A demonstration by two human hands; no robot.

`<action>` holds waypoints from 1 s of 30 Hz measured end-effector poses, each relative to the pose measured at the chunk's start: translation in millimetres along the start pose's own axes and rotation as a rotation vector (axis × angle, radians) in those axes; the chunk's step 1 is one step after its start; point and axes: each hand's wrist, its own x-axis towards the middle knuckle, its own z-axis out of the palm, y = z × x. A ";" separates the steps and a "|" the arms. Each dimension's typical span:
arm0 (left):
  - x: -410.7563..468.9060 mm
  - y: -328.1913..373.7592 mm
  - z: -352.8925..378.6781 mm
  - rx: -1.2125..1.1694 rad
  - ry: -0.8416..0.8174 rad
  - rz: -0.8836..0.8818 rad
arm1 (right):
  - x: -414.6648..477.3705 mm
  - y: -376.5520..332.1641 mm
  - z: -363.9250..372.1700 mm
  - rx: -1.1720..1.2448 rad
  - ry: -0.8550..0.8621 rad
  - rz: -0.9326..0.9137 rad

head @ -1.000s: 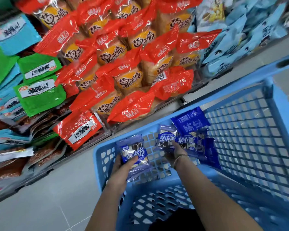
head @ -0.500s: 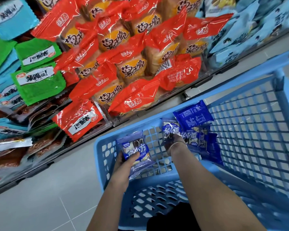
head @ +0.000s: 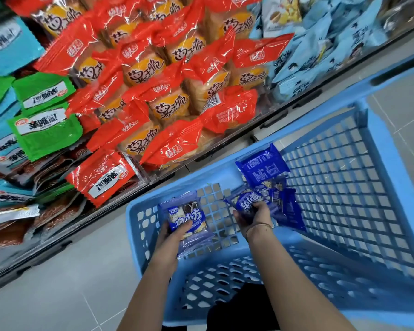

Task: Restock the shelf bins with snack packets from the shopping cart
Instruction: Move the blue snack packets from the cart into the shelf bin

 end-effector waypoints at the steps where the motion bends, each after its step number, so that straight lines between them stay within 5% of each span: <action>1: -3.2 1.1 0.6 0.000 0.002 -0.004 | -4.3 0.1 -6.4 0.007 0.003 -0.015; 9: -101.6 12.1 1.8 -0.034 -0.040 0.088 | -99.2 -20.7 -55.3 -0.093 -0.207 -0.202; 17: -216.8 45.1 -59.2 -0.294 -0.132 0.212 | -212.7 -45.3 -67.0 -0.571 -0.274 -0.569; 25: -239.4 91.7 -191.9 -0.398 -0.053 0.342 | -283.3 9.8 -18.8 -0.594 -0.365 -0.651; 30: -250.7 127.4 -296.5 -0.363 -0.074 0.399 | -311.3 90.6 13.6 -0.384 -0.331 -0.649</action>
